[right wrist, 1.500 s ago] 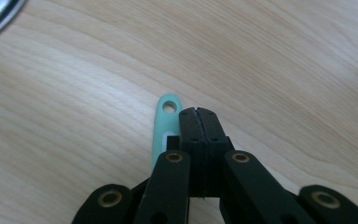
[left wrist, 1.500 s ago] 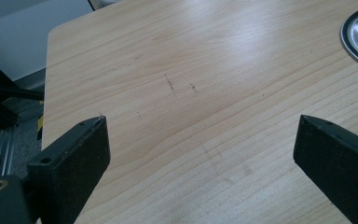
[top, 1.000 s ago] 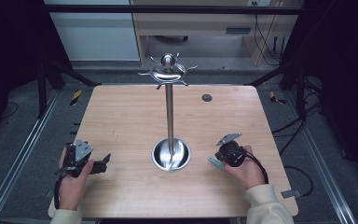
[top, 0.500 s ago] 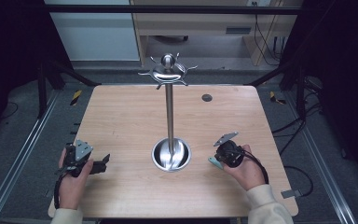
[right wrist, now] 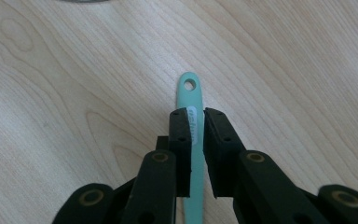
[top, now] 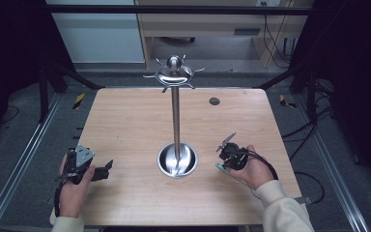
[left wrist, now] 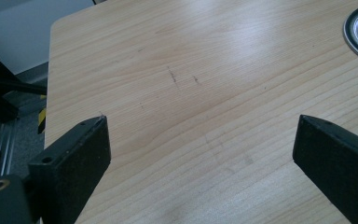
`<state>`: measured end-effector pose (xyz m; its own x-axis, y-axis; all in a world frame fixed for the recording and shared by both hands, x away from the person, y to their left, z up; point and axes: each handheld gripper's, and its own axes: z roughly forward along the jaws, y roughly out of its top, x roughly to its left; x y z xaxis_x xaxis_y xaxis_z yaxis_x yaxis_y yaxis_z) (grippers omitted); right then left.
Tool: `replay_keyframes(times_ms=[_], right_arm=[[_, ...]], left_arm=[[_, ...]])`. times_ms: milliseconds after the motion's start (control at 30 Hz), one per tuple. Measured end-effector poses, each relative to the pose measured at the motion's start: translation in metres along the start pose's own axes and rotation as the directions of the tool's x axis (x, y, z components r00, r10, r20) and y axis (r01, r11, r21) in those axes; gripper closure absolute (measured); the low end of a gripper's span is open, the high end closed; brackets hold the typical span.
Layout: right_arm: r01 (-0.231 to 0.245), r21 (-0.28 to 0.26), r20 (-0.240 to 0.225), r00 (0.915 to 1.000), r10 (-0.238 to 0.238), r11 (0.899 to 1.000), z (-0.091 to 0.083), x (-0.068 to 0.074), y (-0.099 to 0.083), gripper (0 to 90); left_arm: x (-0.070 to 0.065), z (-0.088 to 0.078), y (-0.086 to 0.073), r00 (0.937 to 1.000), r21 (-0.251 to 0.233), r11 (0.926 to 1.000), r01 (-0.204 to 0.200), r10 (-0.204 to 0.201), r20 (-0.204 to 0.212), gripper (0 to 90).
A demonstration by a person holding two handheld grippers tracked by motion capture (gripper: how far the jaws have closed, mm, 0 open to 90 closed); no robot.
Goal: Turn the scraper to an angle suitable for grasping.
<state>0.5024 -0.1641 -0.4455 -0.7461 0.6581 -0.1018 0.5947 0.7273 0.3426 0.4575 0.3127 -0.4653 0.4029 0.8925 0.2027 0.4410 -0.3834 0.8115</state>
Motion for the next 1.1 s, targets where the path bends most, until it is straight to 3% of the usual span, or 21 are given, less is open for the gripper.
replay_keyframes(times_ms=[300, 500, 833, 867, 1100], right_arm=[[-0.012, 0.049, -0.027, 0.9995, 0.013, 0.999, 0.009, -0.008, -0.001, 71.4], [0.01, 0.083, -0.053, 0.9986, -0.005, 0.996, 0.017, -0.01, 0.002, 65.2], [-0.02, 0.121, -0.06, 0.9978, 0.028, 0.992, 0.023, -0.011, 0.005, 67.0], [0.005, 0.118, -0.074, 0.9973, 0.004, 0.993, 0.026, -0.013, 0.006, 69.1], [0.018, 0.118, -0.056, 0.9984, -0.011, 0.993, 0.027, -0.011, 0.009, 74.1]], left_arm=[[-0.001, 0.004, 0.0, 1.0, 0.012, 0.9999, 0.002, -0.002, -0.004, 3.9], [0.0, 0.001, 0.0, 1.0, 0.011, 0.9999, 0.0, 0.0, -0.006, 3.9], [0.0, 0.002, 0.0, 1.0, 0.015, 0.9999, -0.003, 0.003, -0.001, 3.9], [0.0, 0.001, 0.0, 1.0, 0.012, 0.9999, 0.001, -0.001, -0.001, 3.9], [0.0, 0.0, 0.0, 1.0, 0.006, 1.0, 0.005, -0.005, -0.002, 3.9]])
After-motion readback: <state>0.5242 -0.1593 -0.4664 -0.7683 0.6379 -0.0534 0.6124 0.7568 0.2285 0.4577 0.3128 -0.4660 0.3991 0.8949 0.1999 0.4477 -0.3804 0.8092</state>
